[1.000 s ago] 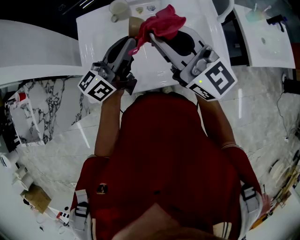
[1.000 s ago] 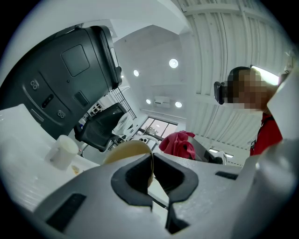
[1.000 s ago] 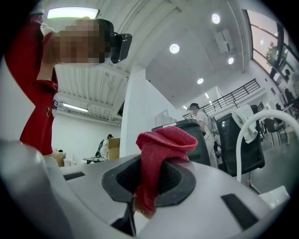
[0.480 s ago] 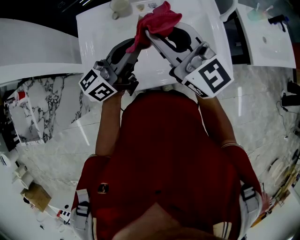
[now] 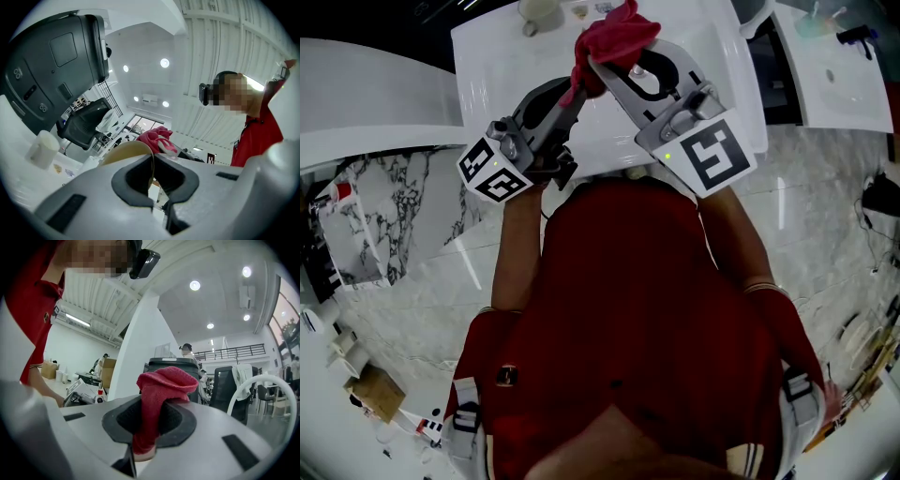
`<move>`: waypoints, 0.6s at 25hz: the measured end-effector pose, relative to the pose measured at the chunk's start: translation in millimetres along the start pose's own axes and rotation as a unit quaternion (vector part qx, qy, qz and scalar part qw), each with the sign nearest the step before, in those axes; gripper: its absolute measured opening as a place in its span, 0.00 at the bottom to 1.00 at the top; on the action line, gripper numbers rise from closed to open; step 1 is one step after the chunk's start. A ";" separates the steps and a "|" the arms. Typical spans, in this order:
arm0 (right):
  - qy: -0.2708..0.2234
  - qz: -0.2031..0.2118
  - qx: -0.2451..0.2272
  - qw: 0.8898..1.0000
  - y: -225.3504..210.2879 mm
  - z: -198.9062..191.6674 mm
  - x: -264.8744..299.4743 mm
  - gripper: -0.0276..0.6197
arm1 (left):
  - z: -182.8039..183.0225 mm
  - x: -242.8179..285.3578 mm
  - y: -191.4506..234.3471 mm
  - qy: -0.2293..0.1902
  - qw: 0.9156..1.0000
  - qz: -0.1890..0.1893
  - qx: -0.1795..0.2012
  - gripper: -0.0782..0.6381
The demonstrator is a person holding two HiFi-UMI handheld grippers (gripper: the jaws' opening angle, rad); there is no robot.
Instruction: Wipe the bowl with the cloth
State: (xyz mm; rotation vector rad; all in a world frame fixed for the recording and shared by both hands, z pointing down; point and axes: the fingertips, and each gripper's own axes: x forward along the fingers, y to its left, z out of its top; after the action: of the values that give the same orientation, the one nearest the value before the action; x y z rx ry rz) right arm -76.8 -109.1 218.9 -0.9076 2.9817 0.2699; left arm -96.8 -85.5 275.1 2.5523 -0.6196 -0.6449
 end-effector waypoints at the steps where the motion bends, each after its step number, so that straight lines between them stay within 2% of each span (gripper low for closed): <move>1: 0.001 -0.001 -0.002 1.000 -0.3 0.0 -0.1 0.13 | 0.3 -0.3 -1.1 0.001 1.000 -0.003 0.001 0.14; 15: 0.016 0.005 -0.001 1.000 -2.0 -6.8 0.2 0.13 | 1.2 -13.3 -11.3 0.022 0.999 -0.040 0.008 0.14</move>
State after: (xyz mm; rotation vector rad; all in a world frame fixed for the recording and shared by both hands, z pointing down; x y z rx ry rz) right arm -75.5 -112.0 225.3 -0.9073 3.0156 0.2627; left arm -104.5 -70.0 272.9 2.6093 -0.5128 -0.6120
